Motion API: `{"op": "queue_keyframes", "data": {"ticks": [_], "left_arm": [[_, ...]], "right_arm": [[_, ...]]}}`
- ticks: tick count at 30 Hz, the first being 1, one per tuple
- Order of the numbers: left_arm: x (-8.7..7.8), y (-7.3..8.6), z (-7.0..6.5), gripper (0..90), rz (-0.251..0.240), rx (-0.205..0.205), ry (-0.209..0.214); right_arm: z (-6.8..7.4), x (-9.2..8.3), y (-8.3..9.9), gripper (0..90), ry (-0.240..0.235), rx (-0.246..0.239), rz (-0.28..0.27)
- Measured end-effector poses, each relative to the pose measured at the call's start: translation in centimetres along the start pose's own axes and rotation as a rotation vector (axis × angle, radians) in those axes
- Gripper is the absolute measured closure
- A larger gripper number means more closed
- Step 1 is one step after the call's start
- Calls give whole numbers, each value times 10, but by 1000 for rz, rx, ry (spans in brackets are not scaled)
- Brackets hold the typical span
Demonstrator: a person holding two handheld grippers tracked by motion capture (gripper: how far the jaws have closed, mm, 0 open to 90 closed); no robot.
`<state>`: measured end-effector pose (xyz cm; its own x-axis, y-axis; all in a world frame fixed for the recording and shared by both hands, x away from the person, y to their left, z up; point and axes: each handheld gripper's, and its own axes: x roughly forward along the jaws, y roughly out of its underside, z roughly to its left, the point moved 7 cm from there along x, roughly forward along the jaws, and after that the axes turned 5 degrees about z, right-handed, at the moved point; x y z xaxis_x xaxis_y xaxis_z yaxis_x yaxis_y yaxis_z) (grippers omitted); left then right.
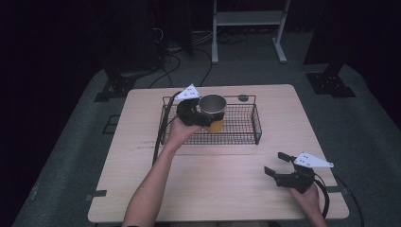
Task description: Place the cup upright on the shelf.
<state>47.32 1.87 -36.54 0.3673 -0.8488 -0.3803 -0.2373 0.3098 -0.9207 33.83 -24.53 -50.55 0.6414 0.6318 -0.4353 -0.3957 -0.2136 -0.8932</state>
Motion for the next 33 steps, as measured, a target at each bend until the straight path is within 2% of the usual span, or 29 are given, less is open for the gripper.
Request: {"op": "queue_keyframes", "data": {"ticks": [10,16,19,23,25,29,33], "left_arm": [[6,-2,19,125,25,-25,-19],[11,0,27,125,21,-33,-21],[16,0,32,125,38,-41,-27],[20,-2,34,124,38,-38,-29],[22,-4,35,125,45,-21,-39],[27,-5,37,124,55,-13,-39],[30,-6,40,124,46,-11,-39]], "right_arm": [[0,0,0,134,-2,-2,-2],[0,0,0,134,-3,-1,-2],[0,0,0,135,-5,-3,-2],[0,0,0,134,-6,-3,-3],[0,0,0,135,-6,-3,-3],[0,0,0,134,-7,-3,-4],[0,0,-1,134,-8,-3,-5]]}}
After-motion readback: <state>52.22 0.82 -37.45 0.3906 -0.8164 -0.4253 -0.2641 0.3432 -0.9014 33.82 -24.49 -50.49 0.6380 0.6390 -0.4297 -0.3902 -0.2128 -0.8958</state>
